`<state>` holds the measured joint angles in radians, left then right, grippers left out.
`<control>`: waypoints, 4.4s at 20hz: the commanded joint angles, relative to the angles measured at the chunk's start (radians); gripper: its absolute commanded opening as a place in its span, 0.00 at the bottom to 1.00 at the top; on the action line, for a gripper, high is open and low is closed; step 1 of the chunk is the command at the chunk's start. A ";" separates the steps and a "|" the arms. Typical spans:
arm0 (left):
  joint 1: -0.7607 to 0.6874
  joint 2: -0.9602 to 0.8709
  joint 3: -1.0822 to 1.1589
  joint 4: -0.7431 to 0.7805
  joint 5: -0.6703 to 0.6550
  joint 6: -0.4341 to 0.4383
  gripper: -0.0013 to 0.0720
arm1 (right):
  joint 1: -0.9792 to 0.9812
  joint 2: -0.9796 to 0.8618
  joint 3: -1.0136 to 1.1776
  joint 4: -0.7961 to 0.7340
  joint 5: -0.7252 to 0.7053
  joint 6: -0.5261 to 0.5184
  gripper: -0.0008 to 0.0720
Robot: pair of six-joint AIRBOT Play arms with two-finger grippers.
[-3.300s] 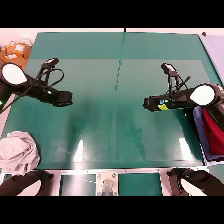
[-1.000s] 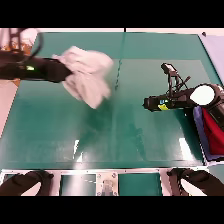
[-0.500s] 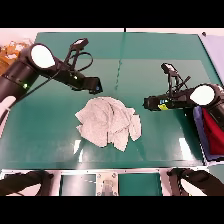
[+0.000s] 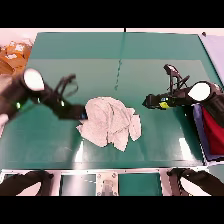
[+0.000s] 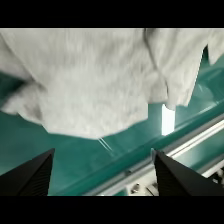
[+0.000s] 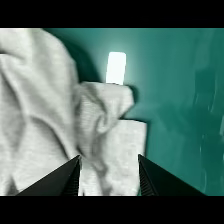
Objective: Fold the shirts.
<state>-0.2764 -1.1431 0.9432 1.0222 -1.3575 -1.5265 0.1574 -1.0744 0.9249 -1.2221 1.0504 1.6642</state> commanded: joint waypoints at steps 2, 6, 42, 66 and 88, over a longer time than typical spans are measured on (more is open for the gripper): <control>-0.075 0.078 -0.446 -0.257 0.267 -0.013 0.98 | -0.103 -0.168 -0.009 0.029 0.098 -0.001 0.58; -0.140 0.077 -0.561 -0.328 0.581 -0.013 0.98 | -0.059 -0.289 -0.076 0.143 0.060 -0.080 0.38; -0.135 0.105 1.162 0.776 -0.175 0.106 0.04 | -0.432 0.340 0.975 0.289 -0.081 -0.252 0.02; 0.297 -0.520 0.612 0.122 -0.172 0.078 0.88 | -0.240 -0.097 -0.066 0.306 -0.213 -0.376 0.02; 0.093 0.111 -0.694 -0.808 0.763 0.293 0.72 | -0.263 -0.097 -0.067 0.332 -0.205 -0.386 0.02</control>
<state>-0.1024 -1.0359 0.2726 0.2966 -0.7105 -1.2457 -0.1062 -1.1706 0.8585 -0.8951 0.8452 1.2781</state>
